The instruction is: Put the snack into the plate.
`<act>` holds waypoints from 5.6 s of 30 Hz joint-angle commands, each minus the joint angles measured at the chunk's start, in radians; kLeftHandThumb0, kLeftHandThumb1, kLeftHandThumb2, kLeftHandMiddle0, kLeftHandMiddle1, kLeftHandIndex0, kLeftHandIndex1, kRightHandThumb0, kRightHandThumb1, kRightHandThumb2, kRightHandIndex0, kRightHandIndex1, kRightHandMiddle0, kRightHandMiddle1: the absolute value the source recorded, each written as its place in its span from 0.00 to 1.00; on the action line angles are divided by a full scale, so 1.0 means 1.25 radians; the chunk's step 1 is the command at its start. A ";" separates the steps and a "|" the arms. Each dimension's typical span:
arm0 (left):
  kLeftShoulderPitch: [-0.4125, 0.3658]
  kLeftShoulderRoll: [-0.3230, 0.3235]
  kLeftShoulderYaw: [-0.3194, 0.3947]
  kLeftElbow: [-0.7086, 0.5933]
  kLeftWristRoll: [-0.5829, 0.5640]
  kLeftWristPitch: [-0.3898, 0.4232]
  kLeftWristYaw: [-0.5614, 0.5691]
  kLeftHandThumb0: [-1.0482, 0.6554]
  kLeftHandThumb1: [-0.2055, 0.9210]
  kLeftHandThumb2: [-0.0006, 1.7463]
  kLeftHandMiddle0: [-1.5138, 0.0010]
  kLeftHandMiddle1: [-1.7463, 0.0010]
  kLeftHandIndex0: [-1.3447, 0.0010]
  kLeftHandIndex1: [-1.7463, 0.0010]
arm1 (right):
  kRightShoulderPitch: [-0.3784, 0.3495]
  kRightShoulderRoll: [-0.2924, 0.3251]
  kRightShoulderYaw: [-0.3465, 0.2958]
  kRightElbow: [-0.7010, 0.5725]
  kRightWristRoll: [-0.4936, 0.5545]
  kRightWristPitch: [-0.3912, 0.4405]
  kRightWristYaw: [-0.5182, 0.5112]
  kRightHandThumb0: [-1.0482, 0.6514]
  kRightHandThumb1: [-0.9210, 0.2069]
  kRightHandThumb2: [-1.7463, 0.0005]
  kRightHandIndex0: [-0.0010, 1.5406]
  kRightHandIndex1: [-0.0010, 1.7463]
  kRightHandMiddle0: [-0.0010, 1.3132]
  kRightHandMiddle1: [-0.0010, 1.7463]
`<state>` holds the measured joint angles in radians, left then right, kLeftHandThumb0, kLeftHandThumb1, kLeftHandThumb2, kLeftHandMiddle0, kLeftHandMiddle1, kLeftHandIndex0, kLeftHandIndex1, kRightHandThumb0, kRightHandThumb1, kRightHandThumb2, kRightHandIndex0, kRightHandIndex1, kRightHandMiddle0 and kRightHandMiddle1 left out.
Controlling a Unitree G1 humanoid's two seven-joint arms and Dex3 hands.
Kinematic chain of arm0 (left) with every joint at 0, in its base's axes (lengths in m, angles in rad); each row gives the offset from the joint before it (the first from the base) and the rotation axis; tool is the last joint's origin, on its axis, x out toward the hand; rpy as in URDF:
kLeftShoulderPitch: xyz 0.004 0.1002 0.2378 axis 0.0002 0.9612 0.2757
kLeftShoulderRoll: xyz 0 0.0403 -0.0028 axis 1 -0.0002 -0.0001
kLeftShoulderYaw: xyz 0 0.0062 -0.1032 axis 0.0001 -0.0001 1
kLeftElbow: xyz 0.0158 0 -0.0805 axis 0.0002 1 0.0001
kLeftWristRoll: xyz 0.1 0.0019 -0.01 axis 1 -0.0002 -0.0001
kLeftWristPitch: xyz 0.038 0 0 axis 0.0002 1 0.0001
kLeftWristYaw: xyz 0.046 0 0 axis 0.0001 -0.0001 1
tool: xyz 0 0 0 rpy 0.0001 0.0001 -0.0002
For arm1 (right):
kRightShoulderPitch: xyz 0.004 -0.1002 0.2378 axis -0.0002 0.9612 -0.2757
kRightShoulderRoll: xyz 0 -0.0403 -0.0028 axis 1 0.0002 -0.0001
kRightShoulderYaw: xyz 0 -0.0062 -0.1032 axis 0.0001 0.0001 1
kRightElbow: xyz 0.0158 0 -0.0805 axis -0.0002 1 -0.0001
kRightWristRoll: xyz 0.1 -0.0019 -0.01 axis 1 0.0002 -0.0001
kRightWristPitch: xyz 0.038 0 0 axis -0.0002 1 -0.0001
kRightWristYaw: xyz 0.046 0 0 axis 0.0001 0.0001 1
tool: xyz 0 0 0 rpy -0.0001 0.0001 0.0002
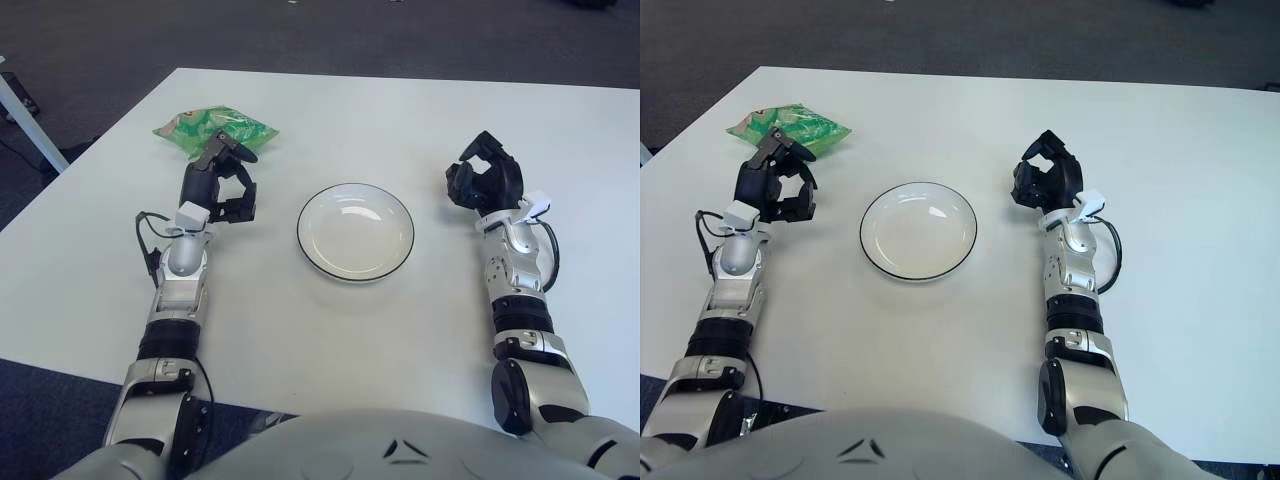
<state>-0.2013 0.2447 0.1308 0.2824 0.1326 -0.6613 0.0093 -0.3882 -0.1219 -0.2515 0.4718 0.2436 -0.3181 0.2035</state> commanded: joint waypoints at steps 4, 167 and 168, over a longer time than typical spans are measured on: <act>0.050 0.023 0.000 -0.012 0.052 0.015 0.023 0.61 0.50 0.74 0.60 0.00 0.76 0.00 | 0.067 0.018 0.002 0.043 -0.008 0.001 -0.014 0.33 0.55 0.23 0.84 1.00 0.48 1.00; -0.756 0.290 -0.670 0.861 0.628 0.135 -0.003 0.27 0.47 0.51 0.85 0.96 1.00 0.90 | 0.167 0.034 0.054 -0.159 0.019 0.154 0.002 0.33 0.53 0.25 0.83 1.00 0.46 1.00; -0.755 0.291 -0.667 0.860 0.626 0.138 -0.006 0.27 0.47 0.51 0.84 0.95 1.00 0.89 | 0.166 0.034 0.054 -0.160 0.019 0.156 0.004 0.33 0.53 0.25 0.83 1.00 0.46 1.00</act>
<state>-1.1617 0.6035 -0.7208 1.3612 0.9389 -0.5077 0.0259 -0.2755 -0.1075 -0.1883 0.2372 0.2573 -0.1370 0.2011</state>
